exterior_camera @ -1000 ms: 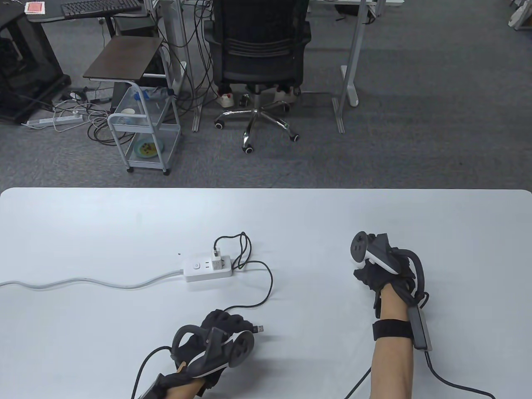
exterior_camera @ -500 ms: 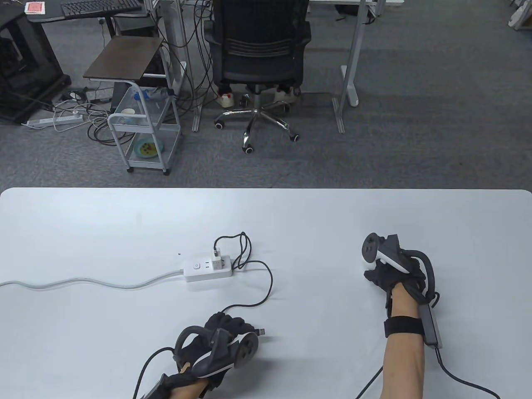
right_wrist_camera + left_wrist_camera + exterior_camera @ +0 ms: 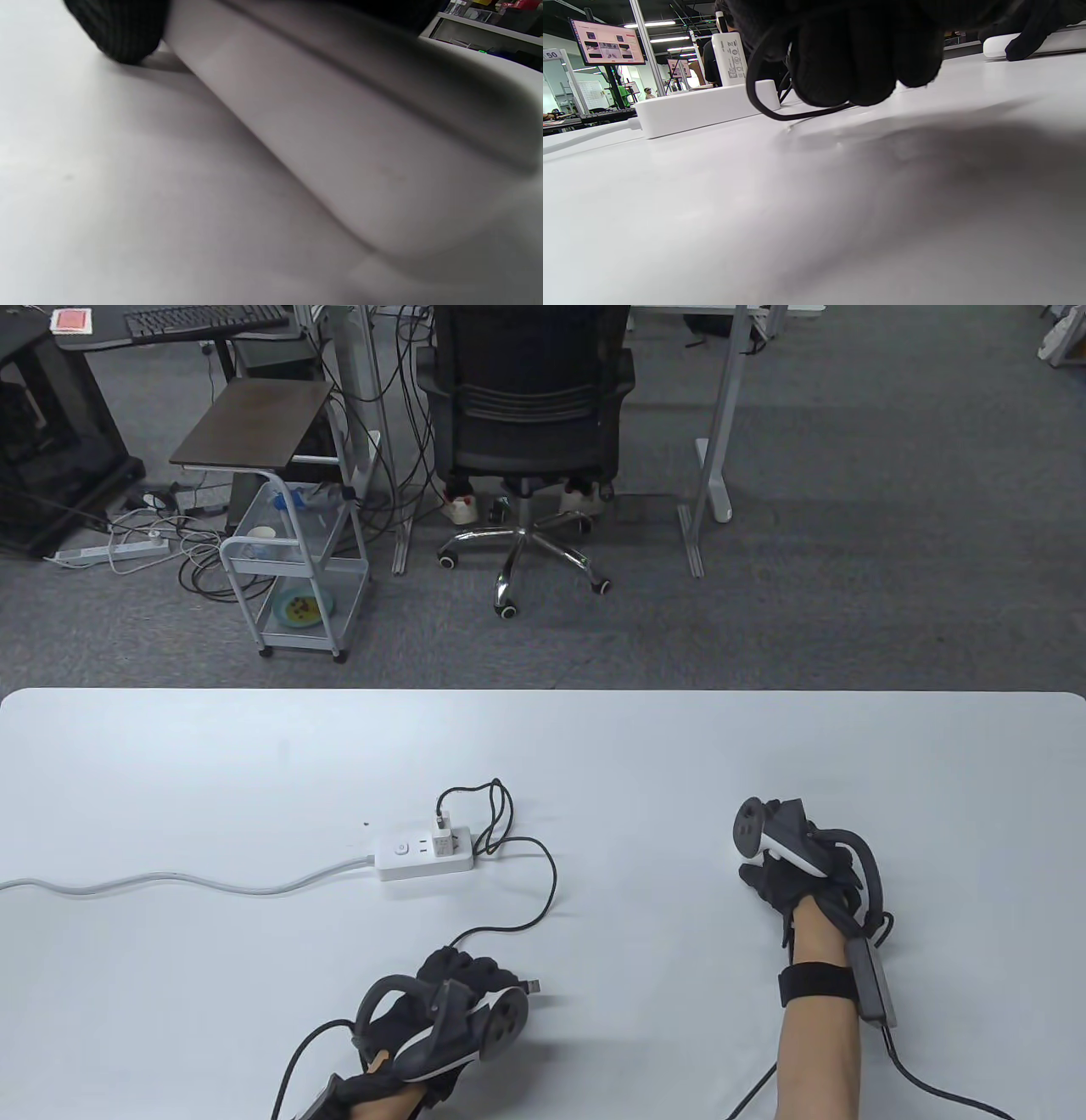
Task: Unplug the charger and disconnect the battery pack
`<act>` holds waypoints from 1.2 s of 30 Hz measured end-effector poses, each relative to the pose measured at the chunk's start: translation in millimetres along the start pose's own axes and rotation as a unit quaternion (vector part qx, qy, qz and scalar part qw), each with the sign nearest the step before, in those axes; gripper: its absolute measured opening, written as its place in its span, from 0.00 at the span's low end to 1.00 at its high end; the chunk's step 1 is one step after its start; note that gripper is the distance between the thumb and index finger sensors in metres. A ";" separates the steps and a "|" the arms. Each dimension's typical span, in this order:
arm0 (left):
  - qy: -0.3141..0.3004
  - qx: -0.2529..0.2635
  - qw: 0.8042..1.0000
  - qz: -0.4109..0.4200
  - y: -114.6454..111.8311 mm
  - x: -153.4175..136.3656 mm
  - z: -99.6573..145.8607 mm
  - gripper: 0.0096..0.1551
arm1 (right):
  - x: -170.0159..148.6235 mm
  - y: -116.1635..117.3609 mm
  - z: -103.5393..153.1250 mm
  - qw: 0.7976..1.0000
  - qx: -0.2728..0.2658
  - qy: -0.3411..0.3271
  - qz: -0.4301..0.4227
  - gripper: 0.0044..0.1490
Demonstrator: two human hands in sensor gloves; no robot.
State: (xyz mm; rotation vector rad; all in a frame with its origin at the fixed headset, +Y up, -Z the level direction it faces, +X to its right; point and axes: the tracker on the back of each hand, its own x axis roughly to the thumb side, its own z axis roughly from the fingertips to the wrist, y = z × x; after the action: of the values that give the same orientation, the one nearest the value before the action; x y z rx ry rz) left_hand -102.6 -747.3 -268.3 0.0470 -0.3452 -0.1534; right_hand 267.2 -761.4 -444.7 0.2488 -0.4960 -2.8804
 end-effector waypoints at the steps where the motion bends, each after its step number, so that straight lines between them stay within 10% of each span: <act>1: 0.000 0.001 1.000 0.000 0.0 0.3 0.0 0.24 | -1.3 2.8 0.6 1.000 -0.002 0.003 0.000 0.51; 10: 0.002 -0.001 1.000 -0.016 -2.0 2.7 3.0 0.24 | 5.7 -5.0 17.4 0.994 -0.082 0.031 0.058 0.50; 19: 0.007 -0.008 1.000 -0.029 -3.0 0.6 3.9 0.24 | 58.3 -42.4 69.1 0.974 -0.200 -0.079 0.074 0.48; 36: 0.008 -0.003 0.999 -0.045 -9.5 4.3 4.0 0.25 | 139.1 -10.8 153.9 0.953 -0.203 -0.222 0.020 0.33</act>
State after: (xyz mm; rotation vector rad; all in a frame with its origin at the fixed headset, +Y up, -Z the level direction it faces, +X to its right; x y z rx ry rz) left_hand -101.2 -757.4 -263.7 0.0588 -0.3260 -0.2431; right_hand 100.5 -735.7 -323.5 -0.4764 0.0386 -2.9050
